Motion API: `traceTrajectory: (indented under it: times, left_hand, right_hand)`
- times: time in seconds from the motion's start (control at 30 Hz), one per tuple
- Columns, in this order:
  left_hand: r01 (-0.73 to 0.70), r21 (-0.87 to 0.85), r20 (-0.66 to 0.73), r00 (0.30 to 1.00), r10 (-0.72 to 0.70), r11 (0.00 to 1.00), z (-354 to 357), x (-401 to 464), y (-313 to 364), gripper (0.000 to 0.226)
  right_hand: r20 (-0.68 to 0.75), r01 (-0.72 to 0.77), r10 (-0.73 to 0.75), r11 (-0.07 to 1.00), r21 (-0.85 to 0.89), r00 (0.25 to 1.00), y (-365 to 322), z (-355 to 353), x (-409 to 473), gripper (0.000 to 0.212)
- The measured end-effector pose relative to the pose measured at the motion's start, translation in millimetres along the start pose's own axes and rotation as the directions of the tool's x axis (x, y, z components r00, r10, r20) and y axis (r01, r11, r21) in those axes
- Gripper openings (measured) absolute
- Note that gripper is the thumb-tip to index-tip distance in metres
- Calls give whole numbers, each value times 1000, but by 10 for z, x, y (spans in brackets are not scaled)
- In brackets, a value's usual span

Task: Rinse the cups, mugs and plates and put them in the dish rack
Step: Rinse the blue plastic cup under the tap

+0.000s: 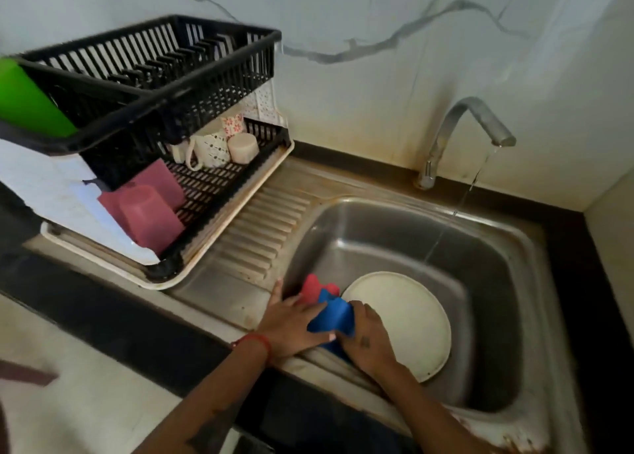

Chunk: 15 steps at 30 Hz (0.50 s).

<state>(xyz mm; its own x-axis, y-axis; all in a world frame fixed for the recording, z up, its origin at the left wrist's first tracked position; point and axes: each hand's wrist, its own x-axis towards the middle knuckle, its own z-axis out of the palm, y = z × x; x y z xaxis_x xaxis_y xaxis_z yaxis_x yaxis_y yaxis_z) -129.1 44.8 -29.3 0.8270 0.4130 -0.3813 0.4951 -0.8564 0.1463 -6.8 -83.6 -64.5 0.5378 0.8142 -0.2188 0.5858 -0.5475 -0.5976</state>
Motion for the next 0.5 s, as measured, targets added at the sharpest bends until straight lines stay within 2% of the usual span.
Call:
traceTrajectory:
  times: [0.2, 0.33, 0.43, 0.5]
  left_hand:
    - [54, -18, 29, 998, -53, 998, -21, -8, 32, 78]
    - [56, -11, -7, 998, -56, 998, 5, -3, 93, 81]
    - [-1, -110, -8, 1000, 1, 994, -20, 84, 293, 94]
    - [-89, -216, -79, 994, 73, 972, -76, 194, 500, 101]
  right_hand:
    - [-7, -34, 34, 999, 31, 999, -26, -63, 7, 49]
    - [-9, 42, -41, 983, 179, 999, -39, -188, -40, 17]
    - [-54, 107, -94, 940, 325, 994, -27, -380, -105, 21]
    - [-96, 135, -107, 924, 358, 990, 11, -582, -152, 21]
